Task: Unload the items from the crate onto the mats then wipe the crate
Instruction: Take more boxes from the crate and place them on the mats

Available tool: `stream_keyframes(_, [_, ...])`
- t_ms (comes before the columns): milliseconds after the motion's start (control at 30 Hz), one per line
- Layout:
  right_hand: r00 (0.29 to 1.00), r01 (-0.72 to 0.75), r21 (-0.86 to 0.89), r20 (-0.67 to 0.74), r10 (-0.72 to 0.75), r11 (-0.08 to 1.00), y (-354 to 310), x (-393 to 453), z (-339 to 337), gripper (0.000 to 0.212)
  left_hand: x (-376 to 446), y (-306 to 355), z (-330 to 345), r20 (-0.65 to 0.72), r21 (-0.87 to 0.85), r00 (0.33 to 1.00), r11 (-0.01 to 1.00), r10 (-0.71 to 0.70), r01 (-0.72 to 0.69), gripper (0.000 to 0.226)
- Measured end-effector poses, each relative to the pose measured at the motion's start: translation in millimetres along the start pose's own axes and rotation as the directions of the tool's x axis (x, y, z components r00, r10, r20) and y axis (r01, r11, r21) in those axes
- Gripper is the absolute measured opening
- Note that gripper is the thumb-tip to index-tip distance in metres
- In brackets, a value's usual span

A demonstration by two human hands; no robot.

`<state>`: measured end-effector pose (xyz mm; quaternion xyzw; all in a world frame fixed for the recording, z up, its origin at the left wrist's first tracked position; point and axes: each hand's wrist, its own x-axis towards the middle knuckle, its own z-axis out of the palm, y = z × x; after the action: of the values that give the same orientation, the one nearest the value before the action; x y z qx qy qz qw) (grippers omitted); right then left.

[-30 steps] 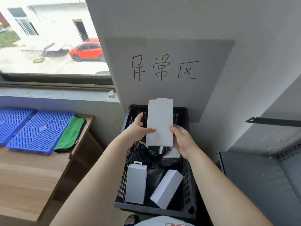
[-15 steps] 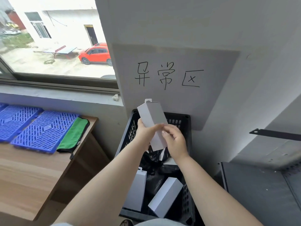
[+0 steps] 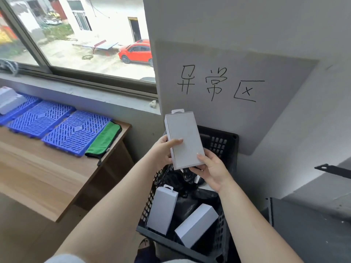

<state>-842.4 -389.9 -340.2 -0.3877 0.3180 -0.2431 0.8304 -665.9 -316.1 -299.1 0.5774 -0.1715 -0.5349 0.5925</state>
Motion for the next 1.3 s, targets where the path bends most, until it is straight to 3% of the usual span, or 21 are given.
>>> stream_keyframes(200, [1.000, 0.011, 0.090, -0.012, -0.010, 0.996, 14.7, 6.1, 11.9, 0.042, -20.7, -18.6, -24.9, -0.084, 0.061, 0.993, 0.994, -0.085, 0.090, 0.047])
stream_keyframes(400, [0.998, -0.052, 0.088, 0.052, 0.047, 0.995, 25.9, 12.4, 33.0, 0.052, -37.4, -21.6, -48.5, -0.157, 0.011, 0.987, 0.999, -0.038, 0.040, 0.053])
stream_keyframes(467, [0.998, -0.056, 0.014, 0.041, 0.056, 0.998, 29.5, 13.4, 41.6, 0.050, -42.1, -19.6, -53.9, -0.213, 0.077, 0.977, 0.997, -0.004, 0.021, 0.054])
stream_keyframes(533, [0.997, 0.048, -0.109, -0.051, -0.054, 0.993, 36.2, 14.1, 55.2, 0.052, -46.0, -16.7, -55.0, -0.278, 0.240, 0.958, 0.971, 0.072, -0.003, 0.049])
stream_keyframes(600, [0.957, 0.227, -0.274, -0.118, -0.267, 0.935, 46.9, 9.6, 75.1, 0.056, -48.9, -10.5, -52.4, -0.286, 0.348, 0.948, 0.937, 0.142, -0.036, 0.056])
stream_keyframes(767, [0.843, 0.430, -0.540, -0.047, -0.535, 0.724, 81.4, -13.7, 134.4, 0.061, -56.4, 7.3, -58.2, -0.320, 0.218, 0.943, 0.976, 0.097, -0.026, 0.126])
stream_keyframes(833, [0.804, 0.496, -0.594, 0.041, -0.593, 0.633, 92.9, -19.1, 155.6, 0.065, -64.6, 12.7, -73.9, -0.324, 0.185, 0.933, 0.978, 0.157, -0.100, 0.110])
stream_keyframes(900, [0.847, 0.502, -0.521, 0.136, -0.514, 0.690, 97.5, -22.1, 174.7, 0.063, -76.6, 18.8, -99.1, -0.310, 0.133, 0.929, 0.977, 0.202, -0.168, 0.082])
stream_keyframes(967, [0.906, 0.422, -0.393, 0.150, -0.396, 0.817, 99.8, -20.9, 191.7, 0.045, -91.5, 25.4, -130.6, -0.253, 0.058, 0.954, 0.987, 0.162, -0.152, 0.073])
stream_keyframes(1033, [0.965, 0.261, -0.246, 0.054, -0.256, 0.933, 102.0, -13.0, 208.5, 0.031, -107.6, 30.5, -163.5, -0.157, 0.009, 0.983, 0.995, 0.098, -0.098, 0.077])
stream_keyframes(1100, [0.998, 0.034, -0.035, 0.061, -0.032, 0.999, 106.4, -3.2, 226.0, 0.032, -123.5, 33.9, -195.3, -0.036, -0.052, 0.996, 0.995, 0.081, -0.082, 0.068])
stream_keyframes(1200, [0.948, -0.230, 0.176, 0.261, 0.180, 0.957, 121.7, 7.9, 255.0, 0.041, -144.6, 41.2, -239.9, 0.039, -0.128, 0.995, 0.988, 0.090, -0.085, 0.048])
stream_keyframes(1300, [0.927, -0.233, 0.182, 0.337, 0.162, 0.955, 143.6, 17.7, 289.4, 0.050, -156.6, 49.3, -290.6, -0.030, -0.082, 0.997, 0.994, 0.070, -0.072, 0.044])
